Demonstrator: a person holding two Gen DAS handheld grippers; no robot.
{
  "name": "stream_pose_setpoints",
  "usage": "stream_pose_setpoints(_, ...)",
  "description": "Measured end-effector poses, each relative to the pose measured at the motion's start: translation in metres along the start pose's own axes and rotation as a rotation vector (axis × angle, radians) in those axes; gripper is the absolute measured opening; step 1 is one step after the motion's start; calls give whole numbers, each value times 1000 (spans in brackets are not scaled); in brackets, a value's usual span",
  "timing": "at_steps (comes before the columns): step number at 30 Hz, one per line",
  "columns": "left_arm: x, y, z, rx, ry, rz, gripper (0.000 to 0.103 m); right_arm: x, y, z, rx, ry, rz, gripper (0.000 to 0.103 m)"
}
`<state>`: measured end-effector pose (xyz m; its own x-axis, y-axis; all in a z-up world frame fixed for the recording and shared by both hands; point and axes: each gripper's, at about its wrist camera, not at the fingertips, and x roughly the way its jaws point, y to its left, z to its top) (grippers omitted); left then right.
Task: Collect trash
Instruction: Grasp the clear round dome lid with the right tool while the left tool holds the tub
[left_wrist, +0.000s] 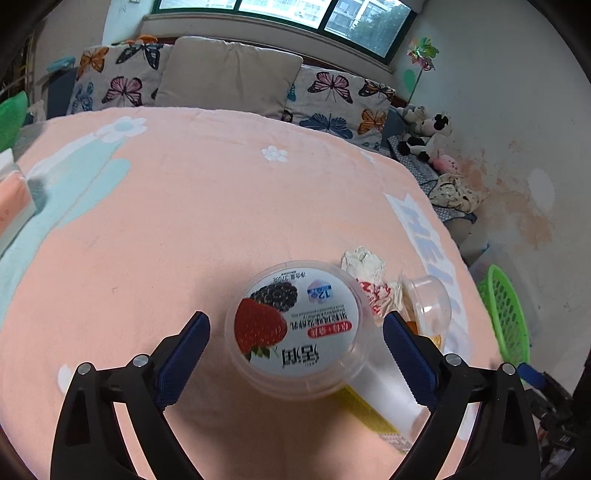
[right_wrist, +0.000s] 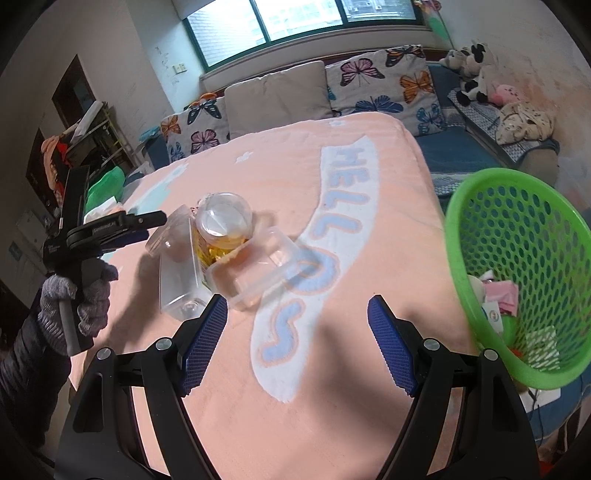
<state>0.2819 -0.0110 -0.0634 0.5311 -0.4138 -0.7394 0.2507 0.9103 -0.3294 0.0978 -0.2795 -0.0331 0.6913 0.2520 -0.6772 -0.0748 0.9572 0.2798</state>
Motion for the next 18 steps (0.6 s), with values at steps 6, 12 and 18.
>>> stream_pose_setpoints(6, 10, -2, 5, 10, 16, -15, 92, 10, 7, 6, -21, 9, 9, 78)
stream_pose_setpoints(12, 17, -3, 4, 13, 30, -21, 92, 16, 14, 12, -39, 13, 14, 78)
stream_pose_setpoints(18, 19, 2, 4, 2, 28, -37, 89, 20, 16, 13, -47, 19, 17, 78)
